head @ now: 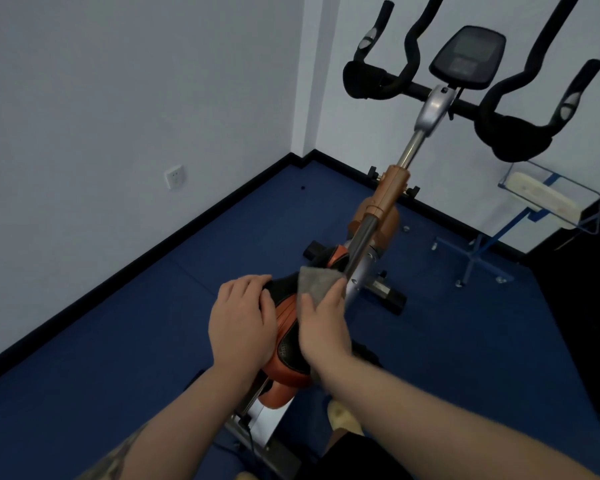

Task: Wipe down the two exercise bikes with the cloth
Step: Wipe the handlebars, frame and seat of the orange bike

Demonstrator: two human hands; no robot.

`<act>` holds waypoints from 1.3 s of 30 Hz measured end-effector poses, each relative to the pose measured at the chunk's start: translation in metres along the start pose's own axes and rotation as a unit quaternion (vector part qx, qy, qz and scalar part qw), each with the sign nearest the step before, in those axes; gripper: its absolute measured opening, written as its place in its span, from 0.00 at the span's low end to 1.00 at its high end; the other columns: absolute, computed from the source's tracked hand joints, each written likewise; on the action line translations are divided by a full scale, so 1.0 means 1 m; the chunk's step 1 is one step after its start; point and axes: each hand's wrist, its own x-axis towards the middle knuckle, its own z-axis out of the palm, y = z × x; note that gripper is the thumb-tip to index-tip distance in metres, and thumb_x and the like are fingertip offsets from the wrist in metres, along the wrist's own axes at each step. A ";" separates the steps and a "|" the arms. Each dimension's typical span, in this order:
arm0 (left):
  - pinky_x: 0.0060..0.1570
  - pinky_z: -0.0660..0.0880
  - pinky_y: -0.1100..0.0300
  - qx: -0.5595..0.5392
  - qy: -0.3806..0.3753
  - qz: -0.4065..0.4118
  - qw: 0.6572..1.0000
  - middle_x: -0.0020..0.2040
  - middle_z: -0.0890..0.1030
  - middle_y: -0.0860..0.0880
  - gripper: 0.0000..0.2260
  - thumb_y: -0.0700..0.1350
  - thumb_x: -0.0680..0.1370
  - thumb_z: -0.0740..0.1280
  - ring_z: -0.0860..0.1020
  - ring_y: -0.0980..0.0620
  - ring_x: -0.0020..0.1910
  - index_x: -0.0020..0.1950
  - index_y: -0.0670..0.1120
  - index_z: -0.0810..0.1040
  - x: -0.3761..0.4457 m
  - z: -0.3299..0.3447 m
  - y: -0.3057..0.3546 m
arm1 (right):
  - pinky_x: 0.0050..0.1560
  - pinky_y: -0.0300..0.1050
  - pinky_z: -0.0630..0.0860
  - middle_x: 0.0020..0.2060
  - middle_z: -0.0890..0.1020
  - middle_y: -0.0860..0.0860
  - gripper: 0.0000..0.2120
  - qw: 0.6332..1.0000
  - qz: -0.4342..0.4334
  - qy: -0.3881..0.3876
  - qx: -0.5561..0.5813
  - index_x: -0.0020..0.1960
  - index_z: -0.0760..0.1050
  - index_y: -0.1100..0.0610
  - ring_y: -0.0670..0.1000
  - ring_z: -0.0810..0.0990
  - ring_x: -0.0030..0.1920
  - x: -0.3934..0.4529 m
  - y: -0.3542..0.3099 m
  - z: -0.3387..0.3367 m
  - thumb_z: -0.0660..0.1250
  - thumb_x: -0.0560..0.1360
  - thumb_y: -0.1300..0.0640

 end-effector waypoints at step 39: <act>0.53 0.73 0.58 -0.003 -0.003 0.001 1.000 0.54 0.81 0.51 0.13 0.43 0.80 0.60 0.75 0.51 0.56 0.59 0.46 0.81 0.001 -0.001 -0.001 | 0.66 0.52 0.67 0.79 0.49 0.53 0.35 0.998 -0.036 -0.009 -0.054 0.78 0.32 0.52 0.57 0.63 0.72 -0.016 0.001 -0.004 0.50 0.82 0.43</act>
